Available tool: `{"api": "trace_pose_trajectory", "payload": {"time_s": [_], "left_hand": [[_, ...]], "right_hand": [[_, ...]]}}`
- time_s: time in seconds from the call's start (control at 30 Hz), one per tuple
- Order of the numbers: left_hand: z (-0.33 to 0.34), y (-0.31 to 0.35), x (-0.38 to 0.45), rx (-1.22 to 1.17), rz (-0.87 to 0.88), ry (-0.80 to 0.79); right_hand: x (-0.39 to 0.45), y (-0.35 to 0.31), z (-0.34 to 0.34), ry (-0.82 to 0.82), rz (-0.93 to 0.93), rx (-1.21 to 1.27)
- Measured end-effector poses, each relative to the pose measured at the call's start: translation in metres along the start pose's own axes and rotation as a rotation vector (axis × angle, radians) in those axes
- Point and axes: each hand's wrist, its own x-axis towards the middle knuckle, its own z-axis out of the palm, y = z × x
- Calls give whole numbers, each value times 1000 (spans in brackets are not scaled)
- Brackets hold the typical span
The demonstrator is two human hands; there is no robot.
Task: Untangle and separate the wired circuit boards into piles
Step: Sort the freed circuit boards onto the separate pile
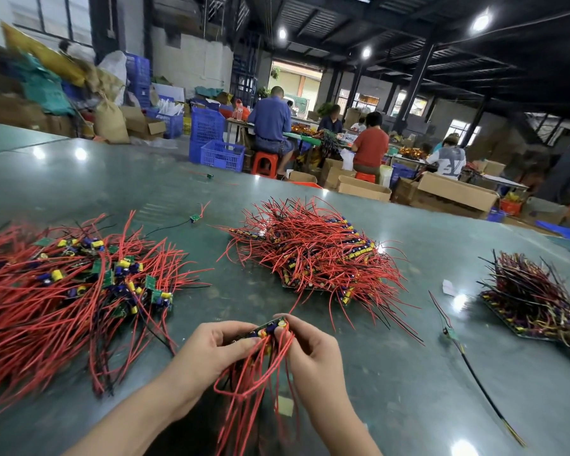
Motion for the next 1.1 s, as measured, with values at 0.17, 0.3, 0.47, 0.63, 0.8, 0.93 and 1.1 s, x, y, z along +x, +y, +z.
{"api": "trace_pose_trajectory", "payload": {"time_s": [0.17,0.3,0.47,0.63,0.8,0.93,1.1], "left_hand": [[-2,-1,-2,21,-15,-10],[-2,-1,-4,26,-12,-19],[8,1,5,-187,-110,70],[2,10,-3,-409,-154,-142],[2,9,-4,-455,-130,-185],[6,9,-8,-387,-85,-118],[3,11,-7,-291,-67,-18]], "right_hand": [[0,-1,-3,-67,28,58],[-1,-1,-4,-75,62,112],[-1,1,4,114,107,184],[4,3,-3,165,208,313],[7,1,-9,118,176,233],[7,2,-10,86,171,205],[7,3,-5,69,53,24]]}}
